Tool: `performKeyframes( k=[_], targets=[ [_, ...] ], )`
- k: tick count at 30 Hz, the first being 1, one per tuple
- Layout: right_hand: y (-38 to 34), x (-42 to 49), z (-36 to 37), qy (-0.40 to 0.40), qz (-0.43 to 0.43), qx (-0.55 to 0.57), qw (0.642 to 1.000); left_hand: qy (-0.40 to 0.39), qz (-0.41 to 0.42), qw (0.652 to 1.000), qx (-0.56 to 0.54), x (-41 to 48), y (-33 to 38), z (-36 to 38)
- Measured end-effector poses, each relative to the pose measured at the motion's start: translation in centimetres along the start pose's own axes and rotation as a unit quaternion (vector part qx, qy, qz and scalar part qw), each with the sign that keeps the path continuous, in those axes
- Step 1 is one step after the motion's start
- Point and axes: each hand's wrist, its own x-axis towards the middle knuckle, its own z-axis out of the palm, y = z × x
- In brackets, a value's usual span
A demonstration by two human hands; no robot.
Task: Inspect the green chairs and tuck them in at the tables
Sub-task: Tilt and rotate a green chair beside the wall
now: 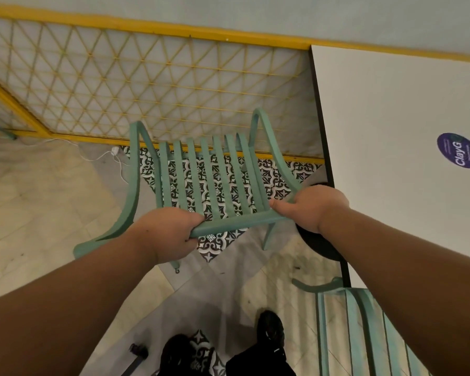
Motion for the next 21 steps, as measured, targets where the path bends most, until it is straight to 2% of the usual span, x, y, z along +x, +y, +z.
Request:
performKeyframes(
  k=[10,12,17,19,21],
  targets=[
    [-0.7,-0.1,0.1,0.008,0.003,0.031,0.999,0.009,0.006,1.000,0.011,0.1,-0.6,-0.8],
    [-0.6,0.2,-0.1,-0.013,-0.003,0.030,0.999,0.001,-0.028,0.999,0.025,0.1,-0.1,-1.0],
    [-0.3,0.7,-1.6,-0.120,-0.062,0.047,0.990,-0.098,-0.246,0.964,0.000,1.5,3.3,-1.6],
    [0.0,0.6,-2.7,-0.168,-0.106,0.038,0.979,-0.096,-0.245,0.964,-0.046,2.4,4.8,-1.7],
    [0.1,0.4,-3.6,-0.184,-0.140,0.048,0.972,-0.078,-0.202,0.974,-0.074,2.8,5.5,-1.7]
  ],
)
